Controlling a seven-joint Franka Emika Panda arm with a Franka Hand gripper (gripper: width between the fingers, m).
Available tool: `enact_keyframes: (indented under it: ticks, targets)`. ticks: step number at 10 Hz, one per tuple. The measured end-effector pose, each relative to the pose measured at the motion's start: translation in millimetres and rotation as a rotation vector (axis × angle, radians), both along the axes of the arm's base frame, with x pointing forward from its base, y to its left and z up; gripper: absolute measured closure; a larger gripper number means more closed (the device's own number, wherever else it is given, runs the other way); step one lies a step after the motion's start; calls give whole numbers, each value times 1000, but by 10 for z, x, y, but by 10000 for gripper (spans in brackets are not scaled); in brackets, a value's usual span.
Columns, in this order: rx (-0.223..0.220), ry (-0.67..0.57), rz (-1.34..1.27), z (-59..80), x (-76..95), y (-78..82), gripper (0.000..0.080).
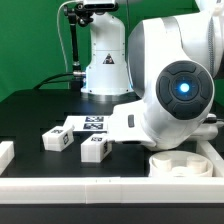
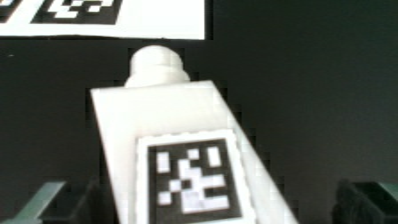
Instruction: Assemble stool
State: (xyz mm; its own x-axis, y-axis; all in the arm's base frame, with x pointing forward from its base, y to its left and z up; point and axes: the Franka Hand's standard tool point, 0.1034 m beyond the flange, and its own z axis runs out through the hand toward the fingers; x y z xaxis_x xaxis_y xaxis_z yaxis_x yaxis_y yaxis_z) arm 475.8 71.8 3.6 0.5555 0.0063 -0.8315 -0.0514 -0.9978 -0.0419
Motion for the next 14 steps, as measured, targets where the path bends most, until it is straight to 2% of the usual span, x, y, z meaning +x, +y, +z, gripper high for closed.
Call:
enact_keyframes:
  ticks: [2,3,4,5,6,9,11,14]
  targets:
    - [0,-1,1,1,4,8,150]
    - [1,-4,1,5,14,8,273]
    - [1,-5,0,7,19,4,273]
    - [0,-4,0,6,18,2,425]
    - [1,-4,0,6,18,3,476]
    - [6,-3,-3,34,39,-20,476]
    - [12,-5,-16,179,101,-66,476]
    - [19,-5,-11,557,166,-89,476]
